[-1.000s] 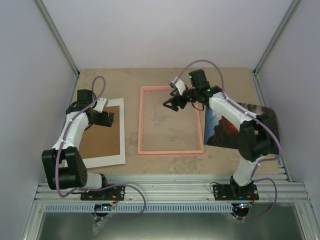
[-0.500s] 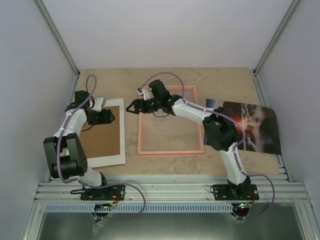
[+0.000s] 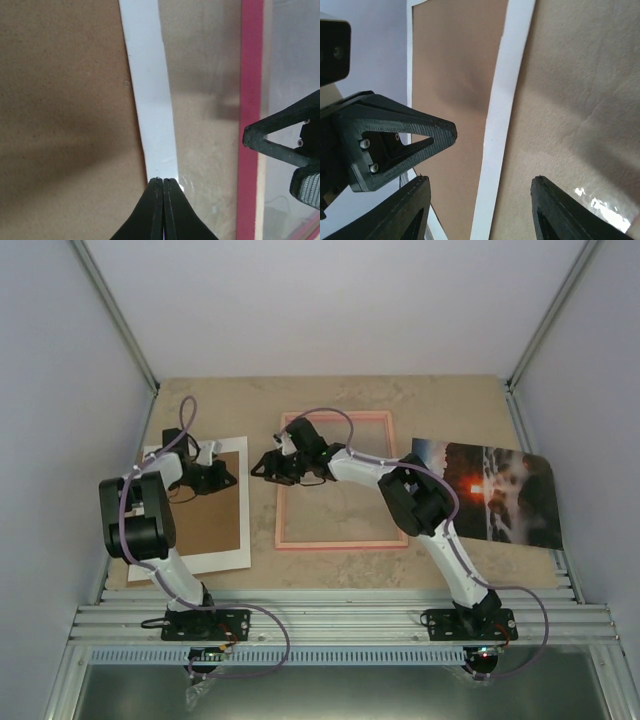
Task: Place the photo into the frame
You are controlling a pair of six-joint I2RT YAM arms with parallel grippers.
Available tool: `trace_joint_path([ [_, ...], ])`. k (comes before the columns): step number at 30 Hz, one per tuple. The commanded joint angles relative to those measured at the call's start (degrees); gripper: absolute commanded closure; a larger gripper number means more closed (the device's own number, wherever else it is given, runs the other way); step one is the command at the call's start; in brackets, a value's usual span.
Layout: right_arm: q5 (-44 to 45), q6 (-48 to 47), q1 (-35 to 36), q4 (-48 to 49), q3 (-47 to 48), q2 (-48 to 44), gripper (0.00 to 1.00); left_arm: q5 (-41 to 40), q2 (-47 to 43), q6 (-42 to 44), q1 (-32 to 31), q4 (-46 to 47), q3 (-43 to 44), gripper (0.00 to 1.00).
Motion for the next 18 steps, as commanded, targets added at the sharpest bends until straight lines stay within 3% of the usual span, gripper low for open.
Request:
trace_joint_path([
  [1, 0.6, 4.2, 0.7, 1.4, 3.5, 3.6, 0.45, 0.6, 2.8, -1.5, -0.1, 4.1, 1.8, 1.0],
  [18, 3.2, 9.3, 1.6, -3.9, 12.2, 14.2, 0.56, 0.3, 11.9, -3.5, -0.1, 5.2, 3.4, 1.0],
])
